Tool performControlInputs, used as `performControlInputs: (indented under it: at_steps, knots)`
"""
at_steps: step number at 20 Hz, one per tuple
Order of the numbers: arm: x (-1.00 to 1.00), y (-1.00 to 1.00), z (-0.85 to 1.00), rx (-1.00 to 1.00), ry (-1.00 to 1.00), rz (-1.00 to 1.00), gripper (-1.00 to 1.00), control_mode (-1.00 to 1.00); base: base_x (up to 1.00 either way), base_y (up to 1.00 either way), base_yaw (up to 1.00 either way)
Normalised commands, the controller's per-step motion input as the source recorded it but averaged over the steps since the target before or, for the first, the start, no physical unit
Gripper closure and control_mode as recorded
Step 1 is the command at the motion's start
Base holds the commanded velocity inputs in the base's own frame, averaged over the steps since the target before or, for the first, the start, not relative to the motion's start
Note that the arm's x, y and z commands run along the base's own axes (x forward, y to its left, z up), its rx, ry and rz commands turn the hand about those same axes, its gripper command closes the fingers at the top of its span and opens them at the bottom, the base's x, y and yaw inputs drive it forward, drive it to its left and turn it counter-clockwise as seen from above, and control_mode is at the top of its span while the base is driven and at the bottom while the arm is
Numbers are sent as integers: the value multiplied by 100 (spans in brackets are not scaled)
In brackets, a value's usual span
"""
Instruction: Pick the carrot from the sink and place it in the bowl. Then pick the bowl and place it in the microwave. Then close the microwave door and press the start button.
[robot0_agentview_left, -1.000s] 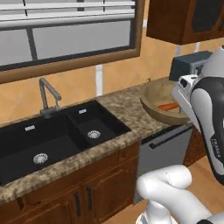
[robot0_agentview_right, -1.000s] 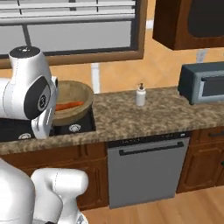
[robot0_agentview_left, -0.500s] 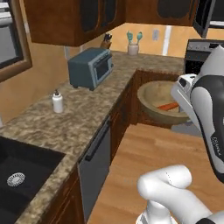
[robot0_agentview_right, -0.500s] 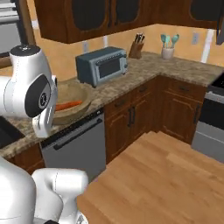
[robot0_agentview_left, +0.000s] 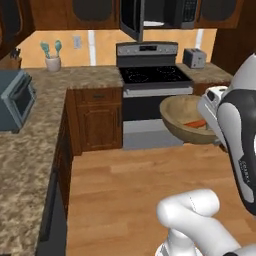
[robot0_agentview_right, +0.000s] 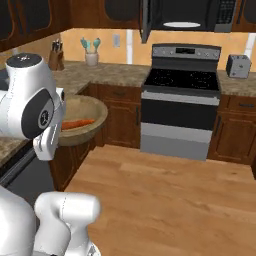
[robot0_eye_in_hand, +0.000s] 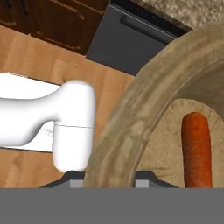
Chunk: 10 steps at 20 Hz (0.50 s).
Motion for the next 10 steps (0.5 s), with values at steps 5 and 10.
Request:
performControlInputs:
  at_steps: [5, 10]
  knots:
    - [0, 0, 0, 0, 0, 0, 100, 100, 100, -96, 5]
    - [0, 0, 0, 0, 0, 0, 100, 100, 100, -100, 20]
